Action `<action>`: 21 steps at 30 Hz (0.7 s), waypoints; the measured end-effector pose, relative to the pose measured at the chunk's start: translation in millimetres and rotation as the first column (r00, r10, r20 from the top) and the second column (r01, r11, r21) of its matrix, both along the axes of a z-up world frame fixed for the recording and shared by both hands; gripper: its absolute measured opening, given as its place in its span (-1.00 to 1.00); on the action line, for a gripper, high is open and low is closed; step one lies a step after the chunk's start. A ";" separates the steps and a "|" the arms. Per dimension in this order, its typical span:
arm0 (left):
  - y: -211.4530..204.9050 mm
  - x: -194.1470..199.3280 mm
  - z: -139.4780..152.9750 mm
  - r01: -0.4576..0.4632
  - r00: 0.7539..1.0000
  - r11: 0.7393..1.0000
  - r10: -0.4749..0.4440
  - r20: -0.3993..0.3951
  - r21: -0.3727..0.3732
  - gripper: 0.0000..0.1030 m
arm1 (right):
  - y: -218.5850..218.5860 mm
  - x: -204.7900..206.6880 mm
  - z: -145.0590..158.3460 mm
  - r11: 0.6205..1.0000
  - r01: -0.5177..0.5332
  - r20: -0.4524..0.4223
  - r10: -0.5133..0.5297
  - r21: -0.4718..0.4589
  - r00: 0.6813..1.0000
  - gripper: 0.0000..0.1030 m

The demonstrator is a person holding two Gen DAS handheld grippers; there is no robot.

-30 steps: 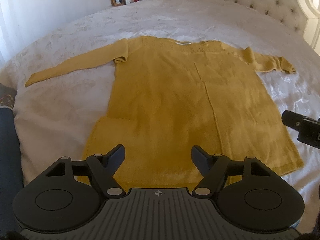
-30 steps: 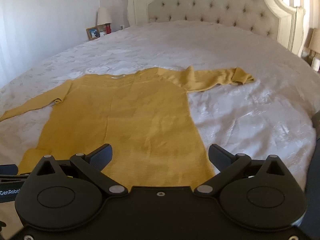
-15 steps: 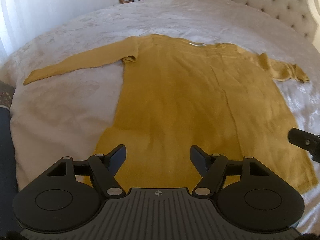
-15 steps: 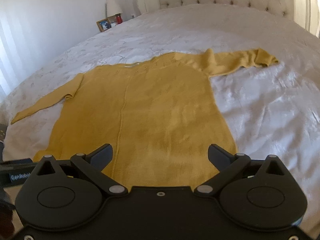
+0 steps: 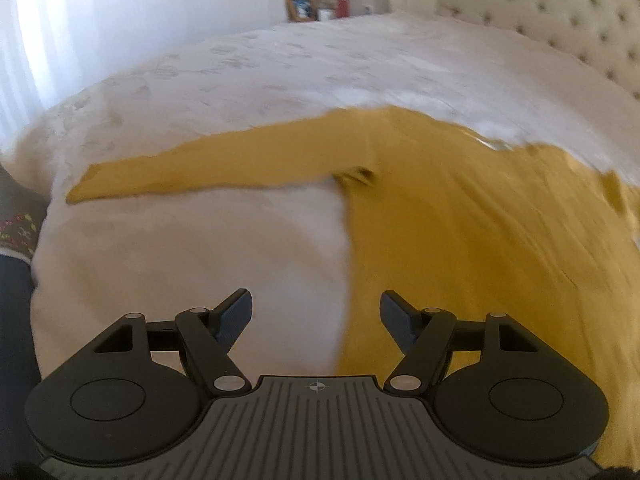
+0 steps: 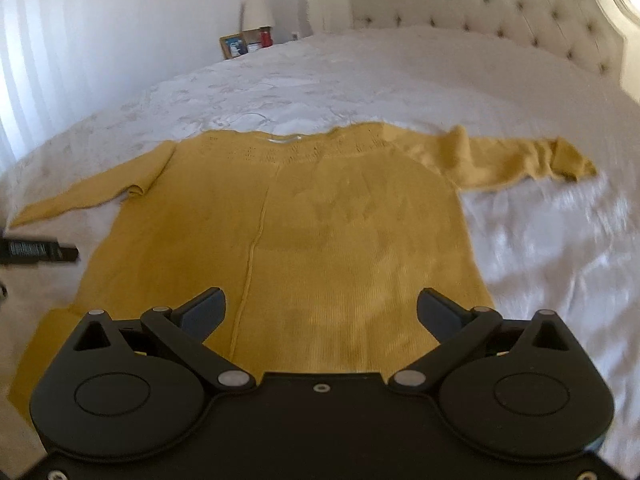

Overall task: Fold small clothes
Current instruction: 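Grasp the sweater sleeve nearest the left tool with the left tool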

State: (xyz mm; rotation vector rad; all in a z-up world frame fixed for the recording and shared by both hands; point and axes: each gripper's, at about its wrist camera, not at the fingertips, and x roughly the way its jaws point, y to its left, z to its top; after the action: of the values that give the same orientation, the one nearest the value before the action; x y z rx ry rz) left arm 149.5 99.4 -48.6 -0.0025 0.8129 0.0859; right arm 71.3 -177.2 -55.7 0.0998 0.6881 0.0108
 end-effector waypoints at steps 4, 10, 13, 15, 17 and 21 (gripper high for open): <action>28.4 26.1 -1.5 -0.050 0.999 0.998 0.050 0.020 0.022 0.35 | 3.5 13.5 -1.5 0.997 -0.043 0.034 0.041 0.071 0.999 0.81; 68.2 58.0 -6.8 -0.106 0.994 0.994 0.104 0.042 0.035 0.36 | 9.3 42.5 -5.2 0.994 -0.056 0.023 0.054 0.099 0.998 0.74; 89.5 74.3 -10.9 -0.152 0.987 0.988 0.151 0.049 0.027 0.36 | 14.5 53.3 -5.7 0.996 -0.067 0.034 0.065 0.061 0.997 0.74; 103.3 82.8 -12.5 -0.179 0.983 0.984 0.179 0.043 0.004 0.36 | 15.4 60.3 -6.5 0.995 -0.072 0.030 0.070 0.067 0.997 0.74; 115.9 92.4 -16.2 -0.199 0.979 0.980 0.200 0.028 -0.018 0.36 | 15.2 65.2 -7.7 0.994 -0.076 0.026 0.074 0.074 0.997 0.74; 140.4 109.8 -22.8 -0.258 0.965 0.964 0.260 0.016 -0.067 0.37 | 15.5 72.8 -11.7 0.995 -0.076 0.022 0.075 0.070 0.997 0.74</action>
State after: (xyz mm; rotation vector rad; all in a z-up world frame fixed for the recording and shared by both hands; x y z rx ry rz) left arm 259.3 239.8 -71.4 -0.1712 0.7869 0.3067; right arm 144.1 -161.7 -67.4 0.1419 0.6723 0.1087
